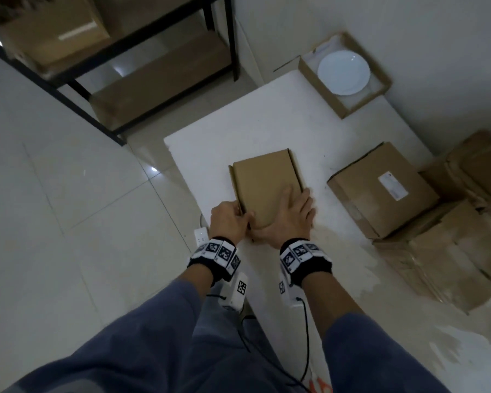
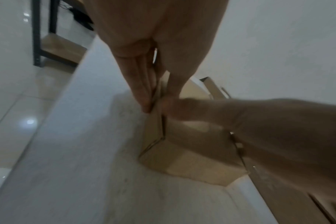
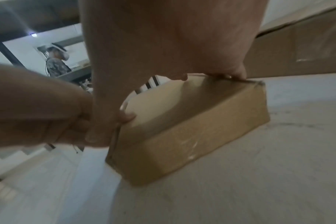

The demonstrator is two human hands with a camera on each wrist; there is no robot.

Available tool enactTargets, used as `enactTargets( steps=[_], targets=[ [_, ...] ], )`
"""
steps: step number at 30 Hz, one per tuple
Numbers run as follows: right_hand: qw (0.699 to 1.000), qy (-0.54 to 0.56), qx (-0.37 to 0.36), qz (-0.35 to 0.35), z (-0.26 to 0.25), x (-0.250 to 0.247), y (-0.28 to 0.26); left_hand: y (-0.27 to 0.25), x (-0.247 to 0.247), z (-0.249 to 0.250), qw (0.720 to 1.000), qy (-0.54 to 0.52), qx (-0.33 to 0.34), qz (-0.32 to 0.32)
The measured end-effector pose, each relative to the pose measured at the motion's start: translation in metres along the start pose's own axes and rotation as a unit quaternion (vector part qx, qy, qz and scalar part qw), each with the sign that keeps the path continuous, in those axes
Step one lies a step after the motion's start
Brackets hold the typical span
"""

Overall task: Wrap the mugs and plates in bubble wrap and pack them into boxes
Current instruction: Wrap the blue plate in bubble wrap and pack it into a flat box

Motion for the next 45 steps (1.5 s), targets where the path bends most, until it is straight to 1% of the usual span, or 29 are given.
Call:
enactTargets(
  steps=[4, 7, 10, 12, 13, 14, 15, 16, 17, 18, 19, 20, 21, 22, 24, 25, 26, 29, 32, 35, 38, 41, 45],
  targets=[
    [0.998, -0.052, 0.038, 0.011, -0.010, 0.014, 0.007, 0.016, -0.002, 0.005, 0.998, 0.042, -0.016, -0.035],
    [0.996, -0.071, 0.049, 0.025, -0.019, 0.013, 0.016, 0.022, 0.000, 0.008, 0.998, 0.040, -0.023, -0.038],
    [0.996, -0.076, 0.031, 0.026, -0.027, 0.007, 0.028, 0.029, 0.000, 0.007, 0.998, 0.040, -0.002, -0.055],
    [0.995, -0.097, 0.004, 0.004, -0.031, -0.002, 0.036, 0.036, -0.004, 0.008, 0.993, 0.049, 0.020, -0.103],
    [0.993, -0.117, -0.017, -0.014, -0.032, -0.005, 0.041, 0.041, -0.011, 0.009, 0.987, 0.088, 0.036, -0.131],
    [0.989, -0.137, -0.039, -0.031, -0.033, -0.007, 0.045, 0.047, -0.021, 0.013, 0.974, 0.162, 0.065, -0.146],
    [0.985, -0.153, -0.061, -0.042, -0.034, -0.011, 0.050, 0.055, -0.032, 0.021, 0.953, 0.243, 0.112, -0.139],
    [0.981, -0.170, -0.080, -0.050, -0.035, -0.015, 0.055, 0.063, -0.040, 0.034, 0.932, 0.289, 0.183, -0.124],
    [0.976, -0.184, -0.096, -0.059, -0.036, -0.019, 0.058, 0.070, -0.042, 0.047, 0.908, 0.302, 0.262, -0.125],
    [0.973, -0.194, -0.108, -0.070, -0.036, -0.020, 0.062, 0.075, -0.039, 0.061, 0.878, 0.309, 0.333, -0.150],
    [0.968, -0.204, -0.121, -0.077, -0.036, -0.022, 0.064, 0.083, -0.031, 0.071, 0.835, 0.342, 0.387, -0.188],
    [0.964, -0.216, -0.133, -0.082, -0.036, -0.024, 0.066, 0.094, -0.021, 0.078, 0.786, 0.394, 0.421, -0.224],
    [0.959, -0.227, -0.146, -0.087, -0.036, -0.023, 0.064, 0.102, -0.012, 0.082, 0.745, 0.441, 0.433, -0.251],
    [0.956, -0.234, -0.151, -0.091, -0.035, -0.024, 0.064, 0.111, -0.003, 0.084, 0.715, 0.466, 0.443, -0.275],
    [0.953, -0.246, -0.154, -0.088, -0.031, -0.027, 0.066, 0.122, 0.007, 0.087, 0.669, 0.497, 0.454, -0.316],
    [0.951, -0.252, -0.156, -0.085, -0.031, -0.028, 0.068, 0.125, 0.009, 0.088, 0.654, 0.507, 0.458, -0.325],
    [0.950, -0.256, -0.158, -0.086, -0.031, -0.028, 0.070, 0.127, 0.011, 0.088, 0.651, 0.502, 0.466, -0.327],
    [0.950, -0.259, -0.158, -0.075, -0.032, -0.030, 0.074, 0.129, 0.013, 0.090, 0.663, 0.476, 0.475, -0.330],
    [0.953, -0.244, -0.164, -0.074, -0.033, -0.031, 0.075, 0.127, 0.016, 0.092, 0.674, 0.462, 0.485, -0.312],
    [0.957, -0.222, -0.173, -0.066, -0.032, -0.033, 0.076, 0.121, 0.019, 0.087, 0.684, 0.477, 0.464, -0.299],
    [0.959, -0.206, -0.187, -0.048, -0.030, -0.035, 0.073, 0.117, 0.021, 0.087, 0.686, 0.483, 0.447, -0.311],
    [0.961, -0.181, -0.207, -0.028, -0.031, -0.038, 0.069, 0.114, 0.019, 0.093, 0.685, 0.483, 0.448, -0.311],
    [0.964, -0.135, -0.228, -0.020, -0.027, -0.052, 0.064, 0.113, 0.015, 0.099, 0.683, 0.493, 0.441, -0.311]
  ],
)
Point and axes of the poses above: each hand's wrist, its own y-axis towards the middle knuckle, its own x-axis out of the palm, z = x × y, the point moved 6 cm from there along y, towards the middle knuckle, and after that the axes turned 10 degrees about x, right-handed, at the moved point
